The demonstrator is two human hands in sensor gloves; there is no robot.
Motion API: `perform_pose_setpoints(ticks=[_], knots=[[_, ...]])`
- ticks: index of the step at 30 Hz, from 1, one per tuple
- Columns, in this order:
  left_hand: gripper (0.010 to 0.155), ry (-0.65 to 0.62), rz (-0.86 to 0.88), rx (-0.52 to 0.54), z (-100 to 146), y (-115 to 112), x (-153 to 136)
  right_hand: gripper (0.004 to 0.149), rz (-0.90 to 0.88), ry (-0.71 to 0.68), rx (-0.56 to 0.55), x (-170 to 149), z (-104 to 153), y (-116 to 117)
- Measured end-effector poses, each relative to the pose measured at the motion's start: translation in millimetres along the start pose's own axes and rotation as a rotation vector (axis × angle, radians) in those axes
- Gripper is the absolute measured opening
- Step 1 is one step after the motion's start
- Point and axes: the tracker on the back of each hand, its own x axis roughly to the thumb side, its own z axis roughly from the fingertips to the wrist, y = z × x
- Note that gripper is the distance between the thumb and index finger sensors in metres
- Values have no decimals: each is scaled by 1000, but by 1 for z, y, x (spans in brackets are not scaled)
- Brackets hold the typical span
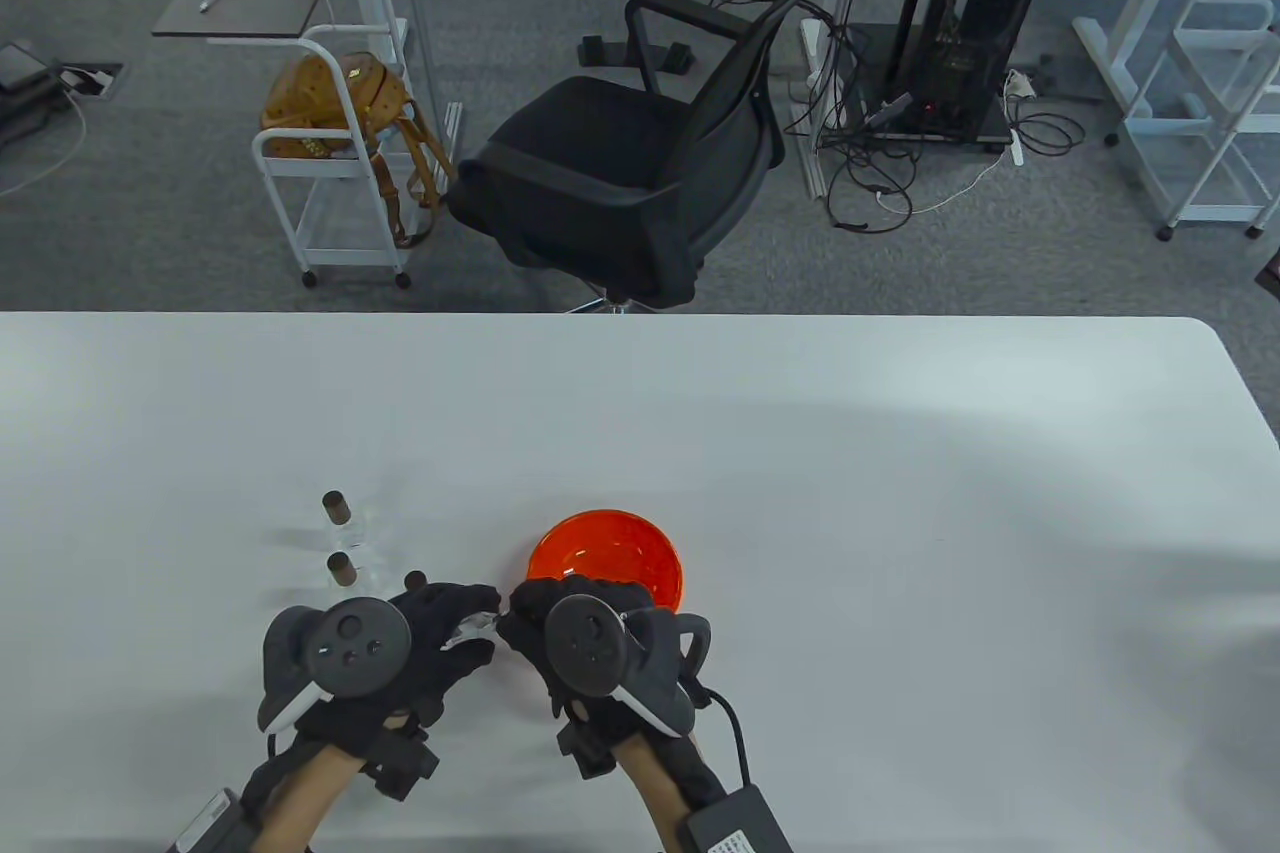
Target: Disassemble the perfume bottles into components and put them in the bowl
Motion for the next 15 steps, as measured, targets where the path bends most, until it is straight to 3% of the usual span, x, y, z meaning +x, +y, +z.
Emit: perform_pose_setpoints(ticks=[3, 7, 12, 15], knots=[[53, -17, -17, 3, 1, 0, 3, 40, 8, 12, 2, 1, 0, 1], [54, -18, -1, 3, 0, -2, 3, 44, -106, -9, 112, 0, 0, 4], [54, -20, 3, -7, 0, -3, 4, 41, -12, -18, 13, 4, 1, 3], [54, -20, -8, 11, 1, -4, 6, 43, 15, -57, 52, 8, 2, 3]])
